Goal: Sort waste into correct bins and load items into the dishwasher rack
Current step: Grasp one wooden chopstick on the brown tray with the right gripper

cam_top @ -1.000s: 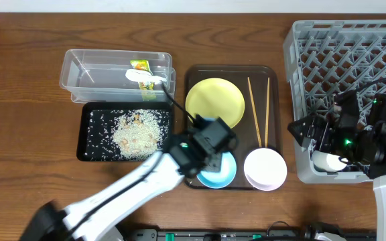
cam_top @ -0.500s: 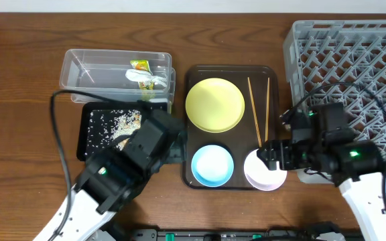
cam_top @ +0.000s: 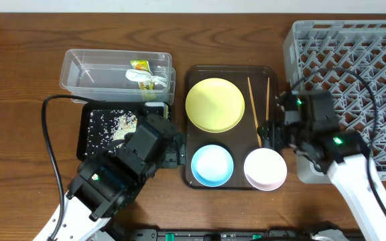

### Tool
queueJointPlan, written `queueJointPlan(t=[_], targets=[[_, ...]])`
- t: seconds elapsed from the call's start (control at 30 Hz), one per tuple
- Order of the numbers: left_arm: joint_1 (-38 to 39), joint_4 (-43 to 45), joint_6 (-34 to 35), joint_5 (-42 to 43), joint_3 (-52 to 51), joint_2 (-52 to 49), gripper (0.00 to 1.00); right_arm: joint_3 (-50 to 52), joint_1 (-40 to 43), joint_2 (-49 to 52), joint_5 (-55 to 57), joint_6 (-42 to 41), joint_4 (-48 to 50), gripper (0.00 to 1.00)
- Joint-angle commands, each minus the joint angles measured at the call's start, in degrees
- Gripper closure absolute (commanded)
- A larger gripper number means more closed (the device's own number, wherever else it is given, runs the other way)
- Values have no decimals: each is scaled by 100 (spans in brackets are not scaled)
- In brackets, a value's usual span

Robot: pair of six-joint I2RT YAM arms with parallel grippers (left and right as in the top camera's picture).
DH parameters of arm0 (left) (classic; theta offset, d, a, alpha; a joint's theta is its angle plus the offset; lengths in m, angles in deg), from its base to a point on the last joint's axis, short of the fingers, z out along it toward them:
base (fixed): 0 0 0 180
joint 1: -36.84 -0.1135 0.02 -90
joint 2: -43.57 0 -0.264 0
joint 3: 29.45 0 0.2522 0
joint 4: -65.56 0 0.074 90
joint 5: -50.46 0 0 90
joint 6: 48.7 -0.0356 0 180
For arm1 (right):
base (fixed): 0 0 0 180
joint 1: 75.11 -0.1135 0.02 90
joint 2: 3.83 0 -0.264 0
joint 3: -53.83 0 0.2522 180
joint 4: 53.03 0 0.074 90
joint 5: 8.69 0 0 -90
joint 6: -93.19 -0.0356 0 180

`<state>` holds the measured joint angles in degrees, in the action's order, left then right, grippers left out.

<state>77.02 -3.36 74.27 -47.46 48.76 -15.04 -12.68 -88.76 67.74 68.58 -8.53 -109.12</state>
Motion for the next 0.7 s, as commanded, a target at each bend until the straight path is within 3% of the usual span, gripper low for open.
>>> queueJointPlan(t=[0.0,0.33,0.6,0.67], targets=[[-26,-11,-35,-92,61,26,16,-214,-81,741,232,-22,247,33],[-26,-11,-35,-92,61,26,11,-581,-205,2632,693,0,1342,35],[-26,-11,-35,-92,61,26,10,-581,-374,3276,728,-2,1757,53],[-26,-11,-35,-92,61,26,10,-581,-400,3355,883,-9,1797,44]])
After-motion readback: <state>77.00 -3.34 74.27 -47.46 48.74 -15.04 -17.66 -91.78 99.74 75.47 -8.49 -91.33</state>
